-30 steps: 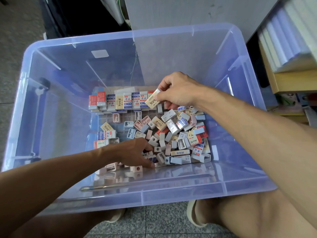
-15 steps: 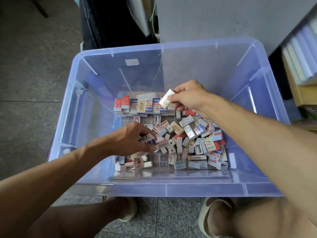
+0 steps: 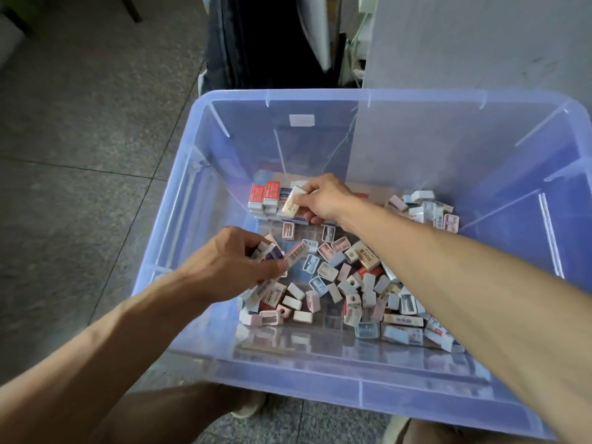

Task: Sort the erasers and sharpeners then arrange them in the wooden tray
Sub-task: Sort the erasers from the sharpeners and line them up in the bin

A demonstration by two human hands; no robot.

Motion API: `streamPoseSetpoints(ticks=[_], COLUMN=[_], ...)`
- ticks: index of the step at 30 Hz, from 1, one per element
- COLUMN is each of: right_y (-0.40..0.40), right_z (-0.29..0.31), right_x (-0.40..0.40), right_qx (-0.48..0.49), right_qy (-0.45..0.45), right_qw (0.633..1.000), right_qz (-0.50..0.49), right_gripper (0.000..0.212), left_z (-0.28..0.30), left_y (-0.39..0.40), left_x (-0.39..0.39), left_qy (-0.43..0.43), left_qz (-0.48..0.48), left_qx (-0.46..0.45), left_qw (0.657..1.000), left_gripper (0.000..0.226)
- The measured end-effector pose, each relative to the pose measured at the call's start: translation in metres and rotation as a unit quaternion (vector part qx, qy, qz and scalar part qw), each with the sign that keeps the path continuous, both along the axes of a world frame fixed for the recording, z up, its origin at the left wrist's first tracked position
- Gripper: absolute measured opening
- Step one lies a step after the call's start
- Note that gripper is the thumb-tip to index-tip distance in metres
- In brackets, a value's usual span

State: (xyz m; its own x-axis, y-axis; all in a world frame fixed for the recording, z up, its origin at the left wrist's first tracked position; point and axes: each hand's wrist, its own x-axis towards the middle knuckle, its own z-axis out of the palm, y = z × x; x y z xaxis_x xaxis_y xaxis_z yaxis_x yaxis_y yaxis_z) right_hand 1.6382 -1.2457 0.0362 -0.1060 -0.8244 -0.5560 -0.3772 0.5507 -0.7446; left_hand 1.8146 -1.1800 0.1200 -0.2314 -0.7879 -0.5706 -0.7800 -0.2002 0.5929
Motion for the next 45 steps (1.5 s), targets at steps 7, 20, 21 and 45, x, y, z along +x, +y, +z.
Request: streamPoseSetpoints(ticks=[7,20,21,45], right_y=[0.003,0.008,0.01,0.011], right_z=[-0.001,-0.003,0.002,0.007], right_x=[0.007,0.008,0.005,-0.008], right_qx=[-0.042,-0.16,-0.148,-0.037], right_qy=[0.091,0.214,0.181,0.018], right_qw=[0.995,0.948,0.96,0.994], right_qz=[0.024,0.173,0.154,-0.101], right_gripper=[0.016,0.022,0.018,0.014], left_z=[0.002,0.006,0.006,0.001], left_y=[-0.002,-0.004,-0.004,-0.009], left_x=[-0.001,-0.003,-0.003,-0.008], left_qy=[0.026,0.069,0.068,0.079], left_qz=[0.056,0.082,0.082,0.093], left_qx=[0.032,0.046,0.049,0.006], left_qw=[0.998,0.993,0.993,0.992], left_gripper=[0.022,0.02,0.02,0.022])
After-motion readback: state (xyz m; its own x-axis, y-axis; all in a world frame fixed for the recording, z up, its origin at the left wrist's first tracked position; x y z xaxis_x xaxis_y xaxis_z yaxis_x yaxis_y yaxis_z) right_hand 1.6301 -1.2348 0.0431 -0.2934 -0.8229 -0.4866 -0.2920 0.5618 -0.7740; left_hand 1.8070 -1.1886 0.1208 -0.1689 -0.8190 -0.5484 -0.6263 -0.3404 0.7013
